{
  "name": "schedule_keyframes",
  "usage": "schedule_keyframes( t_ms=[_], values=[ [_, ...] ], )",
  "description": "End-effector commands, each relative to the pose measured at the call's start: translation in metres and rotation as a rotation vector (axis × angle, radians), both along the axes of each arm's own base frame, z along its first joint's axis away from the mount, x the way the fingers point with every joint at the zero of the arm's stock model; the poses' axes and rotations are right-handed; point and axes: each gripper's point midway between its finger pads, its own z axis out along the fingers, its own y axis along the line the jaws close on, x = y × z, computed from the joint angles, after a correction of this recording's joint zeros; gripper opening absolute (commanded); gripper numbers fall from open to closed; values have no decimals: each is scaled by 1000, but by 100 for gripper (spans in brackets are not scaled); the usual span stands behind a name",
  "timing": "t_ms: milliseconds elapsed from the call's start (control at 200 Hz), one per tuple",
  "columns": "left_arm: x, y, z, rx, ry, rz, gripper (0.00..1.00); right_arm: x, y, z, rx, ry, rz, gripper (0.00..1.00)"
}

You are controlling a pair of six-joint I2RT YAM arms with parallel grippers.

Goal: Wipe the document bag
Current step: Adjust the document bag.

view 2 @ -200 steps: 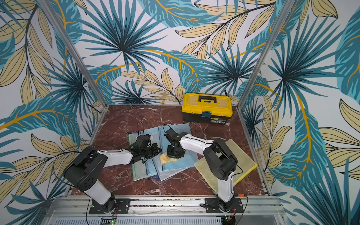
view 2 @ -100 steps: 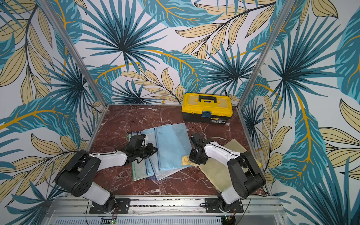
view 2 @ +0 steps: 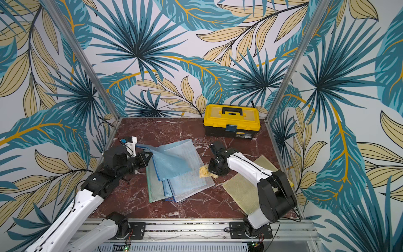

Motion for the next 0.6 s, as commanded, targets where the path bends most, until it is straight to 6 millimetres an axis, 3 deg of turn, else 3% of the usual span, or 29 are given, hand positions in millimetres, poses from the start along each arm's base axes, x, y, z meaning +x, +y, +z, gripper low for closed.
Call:
schedule_keyframes(
  t_ms=[0, 195, 280, 391, 511, 596],
  values=[
    [-33, 28, -35, 184, 211, 31, 0, 12, 28, 15, 9, -28, 80, 0],
    [-34, 19, -32, 211, 311, -20, 0, 43, 107, 42, 61, -103, 212, 0],
    [-34, 15, -28, 229, 320, -36, 0, 60, 129, 34, 62, -96, 219, 0],
    [-37, 7, -8, 218, 278, -59, 0, 74, 159, 21, 65, -82, 233, 0],
    [-35, 1, 8, 206, 241, -77, 0, 60, 211, 25, 63, -82, 343, 0],
    [-30, -3, 6, 220, 255, -82, 0, 23, 260, 28, 136, -62, 436, 0]
  ],
)
